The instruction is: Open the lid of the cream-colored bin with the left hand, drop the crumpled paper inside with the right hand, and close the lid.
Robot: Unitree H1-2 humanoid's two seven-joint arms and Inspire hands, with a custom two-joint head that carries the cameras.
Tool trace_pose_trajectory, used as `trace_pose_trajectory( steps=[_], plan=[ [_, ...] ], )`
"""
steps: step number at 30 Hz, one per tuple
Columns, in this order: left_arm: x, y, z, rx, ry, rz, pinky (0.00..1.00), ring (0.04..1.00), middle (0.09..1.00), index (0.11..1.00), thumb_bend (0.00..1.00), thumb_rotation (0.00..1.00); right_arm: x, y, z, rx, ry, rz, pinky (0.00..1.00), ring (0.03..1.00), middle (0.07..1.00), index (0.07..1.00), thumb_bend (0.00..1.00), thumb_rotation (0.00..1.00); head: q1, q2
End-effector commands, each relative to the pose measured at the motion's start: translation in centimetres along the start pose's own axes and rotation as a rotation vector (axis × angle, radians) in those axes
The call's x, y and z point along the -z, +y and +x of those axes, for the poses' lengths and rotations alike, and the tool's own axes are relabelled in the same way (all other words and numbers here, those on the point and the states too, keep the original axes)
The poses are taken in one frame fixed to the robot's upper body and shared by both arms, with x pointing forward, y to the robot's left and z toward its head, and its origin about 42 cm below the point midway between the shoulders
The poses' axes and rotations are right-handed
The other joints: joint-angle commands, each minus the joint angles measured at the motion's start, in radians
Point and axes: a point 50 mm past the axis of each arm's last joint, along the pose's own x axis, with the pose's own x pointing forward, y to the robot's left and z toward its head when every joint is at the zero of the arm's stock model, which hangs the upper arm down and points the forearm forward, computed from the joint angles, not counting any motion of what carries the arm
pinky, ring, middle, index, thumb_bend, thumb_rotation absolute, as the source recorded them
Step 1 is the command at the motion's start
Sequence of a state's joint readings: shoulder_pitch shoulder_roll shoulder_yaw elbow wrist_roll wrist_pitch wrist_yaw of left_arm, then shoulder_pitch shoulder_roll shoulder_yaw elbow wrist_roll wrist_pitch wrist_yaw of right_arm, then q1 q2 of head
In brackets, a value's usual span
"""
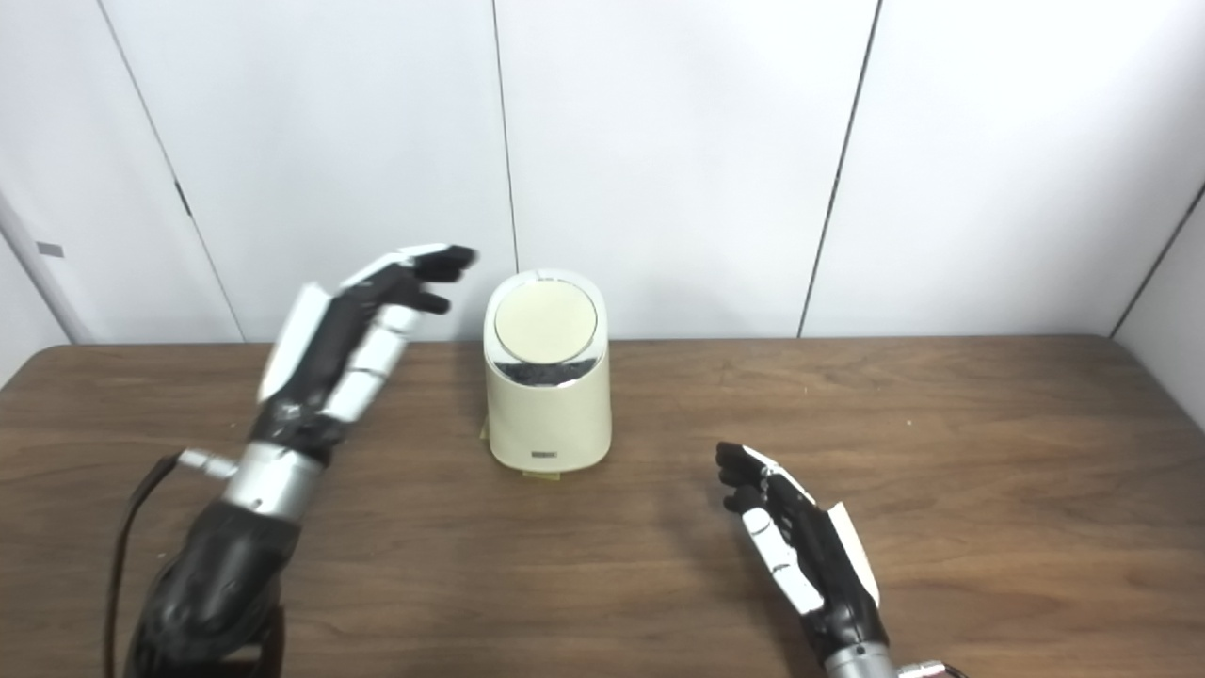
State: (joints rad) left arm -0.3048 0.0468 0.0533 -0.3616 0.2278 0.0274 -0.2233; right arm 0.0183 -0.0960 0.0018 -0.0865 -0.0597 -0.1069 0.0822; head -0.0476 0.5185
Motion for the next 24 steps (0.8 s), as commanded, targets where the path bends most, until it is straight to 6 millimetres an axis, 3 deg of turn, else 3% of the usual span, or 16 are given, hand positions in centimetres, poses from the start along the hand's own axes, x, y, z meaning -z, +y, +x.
trace_pose_trajectory(
  steps=[1,5,10,16,24],
  plan=[
    [-0.9,0.4,-0.3,-0.030,-0.071,-0.026,0.69,0.781,0.778,0.769,0.26,1.00,-0.6,0.0,0.7,0.013,-0.056,0.016,0.76,0.839,0.842,0.819,0.19,0.77,-0.003,-0.001],
    [0.7,0.1,-3.0,-0.052,-0.004,-0.080,0.68,0.780,0.781,0.767,0.21,0.98,-0.8,0.0,0.7,0.029,-0.058,-0.011,0.76,0.837,0.841,0.820,0.12,0.68,-0.002,0.000],
    [3.0,-0.2,-6.3,-0.078,0.083,-0.145,0.72,0.795,0.795,0.777,0.18,0.87,-1.0,-0.1,0.5,0.046,-0.069,0.024,0.80,0.851,0.845,0.823,0.12,0.66,-0.003,0.001],
    [5.1,-0.6,-9.7,-0.103,0.183,-0.193,0.76,0.821,0.824,0.804,0.17,0.85,-1.1,-0.2,0.2,0.074,-0.076,0.075,0.82,0.871,0.863,0.842,0.12,0.62,-0.006,0.006],
    [6.7,-1.4,-12.3,-0.127,0.279,-0.266,0.79,0.842,0.844,0.836,0.15,0.84,-1.0,-0.6,-0.3,0.089,-0.071,0.060,0.79,0.859,0.867,0.853,0.16,0.71,-0.009,0.016]
  ],
)
